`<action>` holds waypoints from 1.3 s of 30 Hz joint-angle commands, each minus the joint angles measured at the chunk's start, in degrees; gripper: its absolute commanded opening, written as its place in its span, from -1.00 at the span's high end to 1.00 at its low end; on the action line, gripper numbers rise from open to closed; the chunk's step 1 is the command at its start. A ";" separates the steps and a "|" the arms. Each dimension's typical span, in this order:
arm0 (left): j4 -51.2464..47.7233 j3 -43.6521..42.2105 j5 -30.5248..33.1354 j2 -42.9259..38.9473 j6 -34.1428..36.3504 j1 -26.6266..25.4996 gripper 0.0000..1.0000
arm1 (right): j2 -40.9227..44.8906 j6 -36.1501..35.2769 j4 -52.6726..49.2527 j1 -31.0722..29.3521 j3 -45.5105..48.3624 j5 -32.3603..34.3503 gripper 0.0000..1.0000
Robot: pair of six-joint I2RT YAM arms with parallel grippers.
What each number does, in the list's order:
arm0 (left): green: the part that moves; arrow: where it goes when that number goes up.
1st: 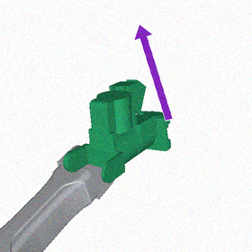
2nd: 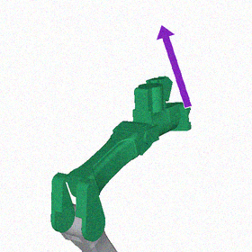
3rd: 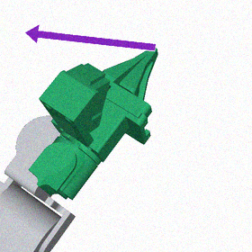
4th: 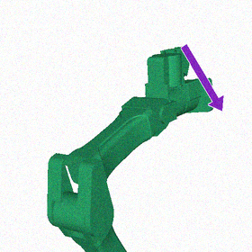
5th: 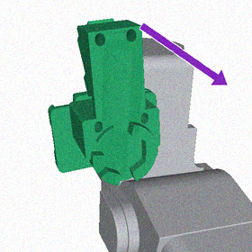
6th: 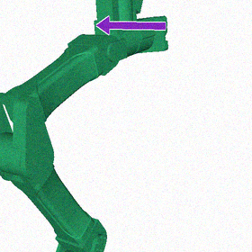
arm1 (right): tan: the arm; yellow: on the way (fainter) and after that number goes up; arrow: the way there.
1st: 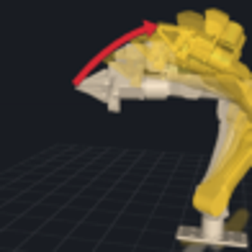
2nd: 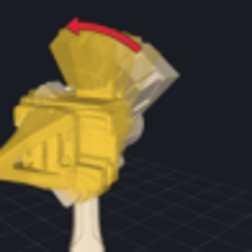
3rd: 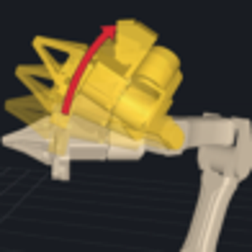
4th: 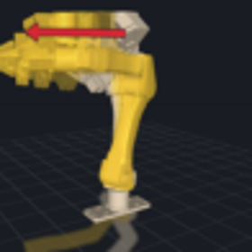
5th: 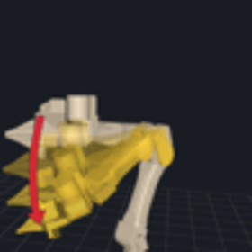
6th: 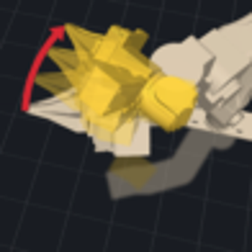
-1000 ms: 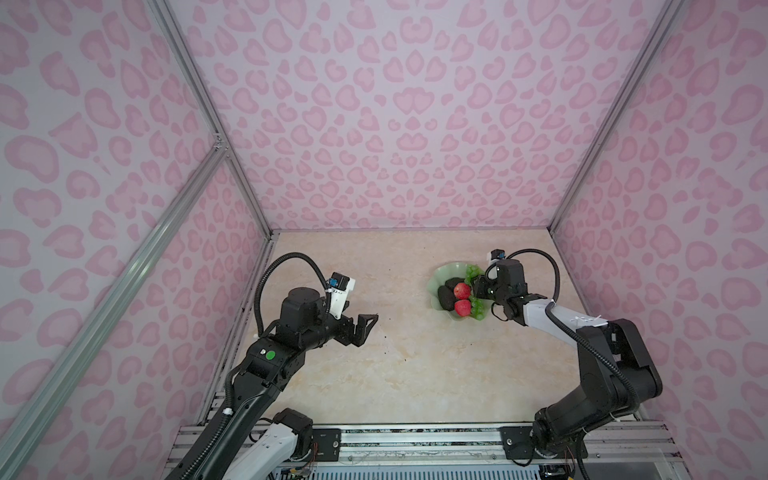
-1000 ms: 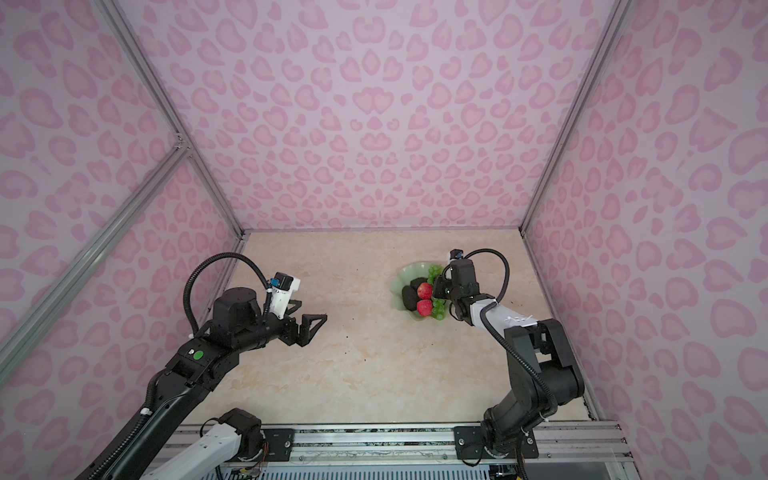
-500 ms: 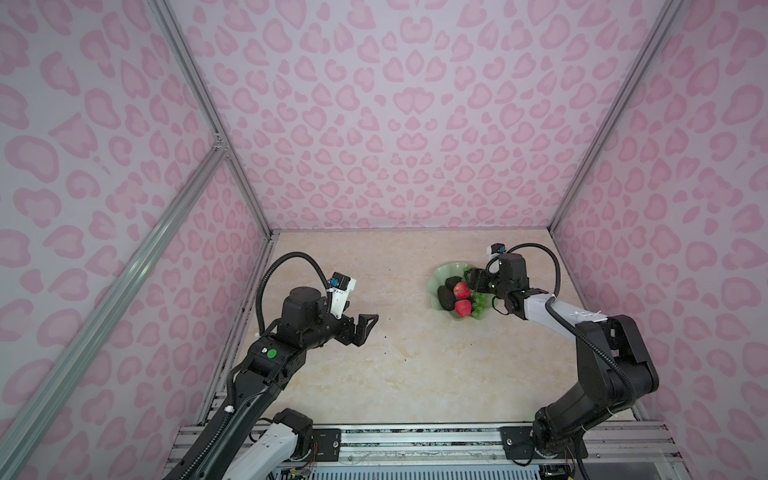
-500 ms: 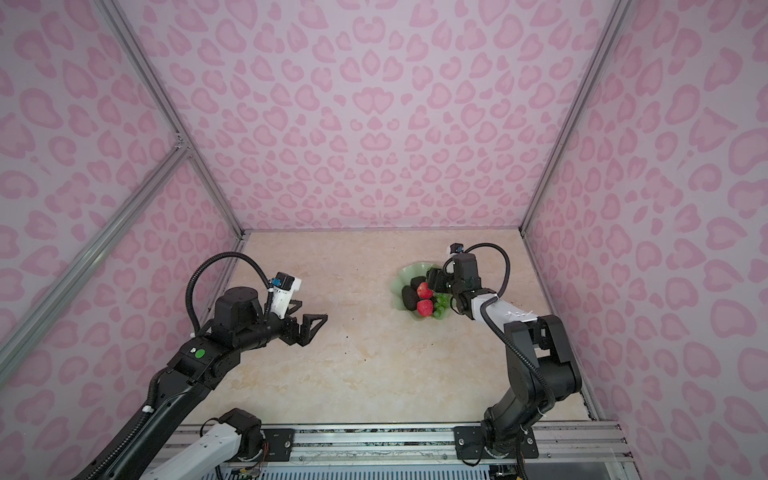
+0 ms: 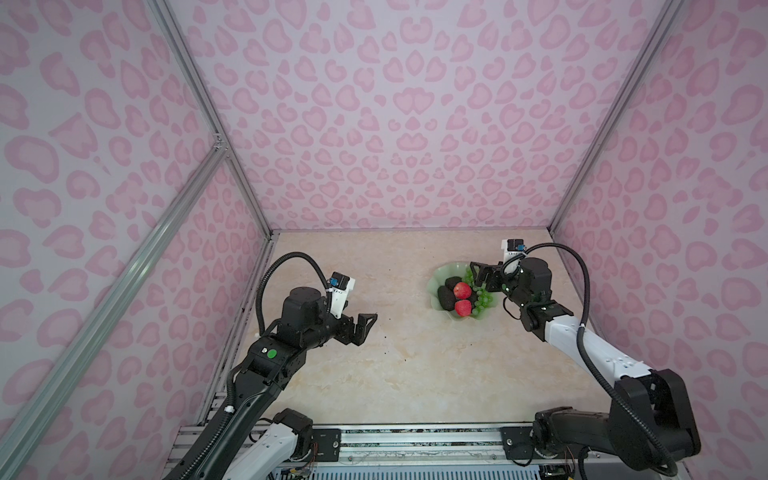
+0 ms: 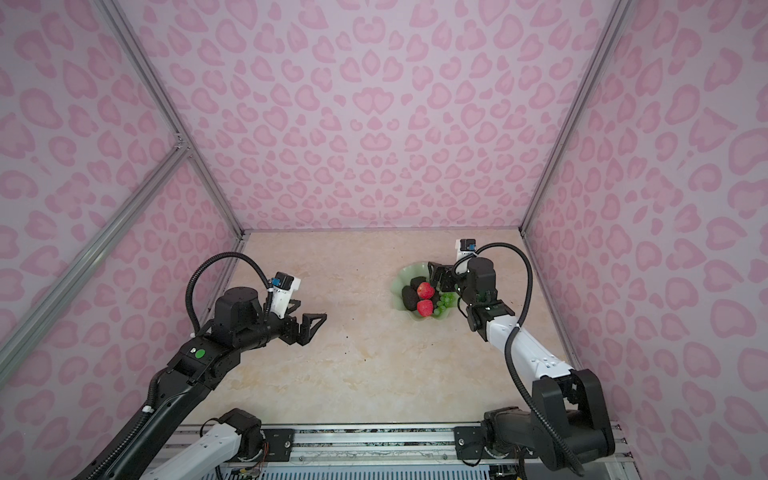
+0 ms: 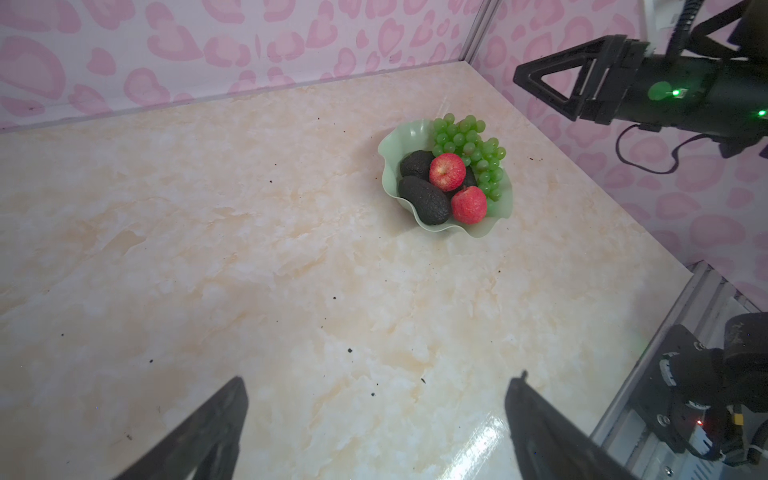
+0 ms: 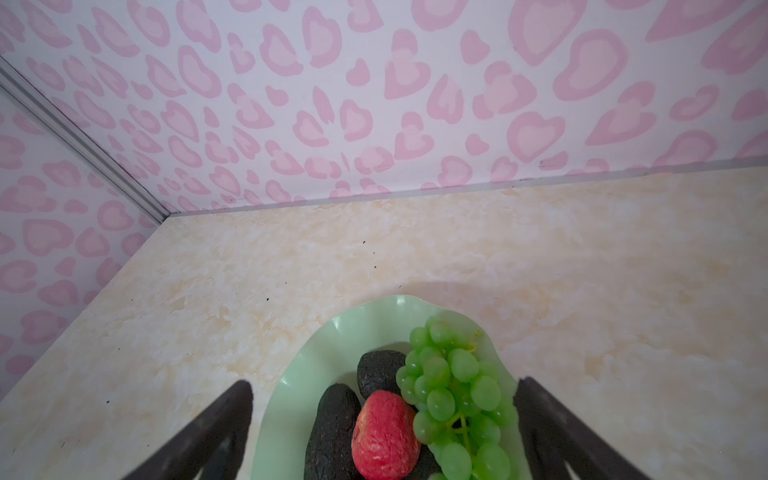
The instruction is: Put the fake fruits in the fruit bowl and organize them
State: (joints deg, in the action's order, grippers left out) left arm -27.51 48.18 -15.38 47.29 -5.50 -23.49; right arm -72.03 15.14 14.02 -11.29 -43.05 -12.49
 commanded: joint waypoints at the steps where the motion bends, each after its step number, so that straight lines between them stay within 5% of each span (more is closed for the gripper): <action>1: 2.81 1.36 6.78 0.21 -2.46 0.11 -0.95 | 4.69 -2.38 -1.36 -0.05 3.74 6.11 -0.96; 7: 21.86 -8.11 31.79 -1.02 -8.37 0.10 -0.95 | 10.32 -7.13 8.63 -0.05 15.38 19.33 -0.97; 13: 51.95 -25.18 47.04 6.07 0.45 1.67 -0.95 | 5.69 -10.74 15.34 0.30 19.53 25.74 -0.97; 18: 66.16 -33.26 40.37 12.34 0.80 11.76 -0.95 | 0.26 -10.40 27.64 3.16 22.90 24.43 -0.98; 22: 82.57 -38.46 39.62 20.25 1.03 18.05 -0.95 | -0.06 -9.06 24.32 5.87 21.14 19.20 -0.98; 31: 91.41 -32.77 28.05 37.51 0.37 23.27 -0.96 | 4.30 -13.23 31.24 8.43 27.08 20.06 -0.98; 32: 84.24 -30.35 27.13 36.08 0.59 23.35 -0.95 | 3.35 -13.53 32.67 8.52 27.58 19.95 -0.98; 39: 84.18 -29.74 27.06 36.87 0.84 23.49 -0.95 | -6.87 -14.58 45.65 9.09 30.29 20.37 -0.98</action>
State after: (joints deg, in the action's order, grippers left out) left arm 55.35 17.87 12.60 83.83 -4.93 -0.05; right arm -76.31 1.72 51.09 -2.24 -13.23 7.53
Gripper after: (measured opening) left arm 0.977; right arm 0.990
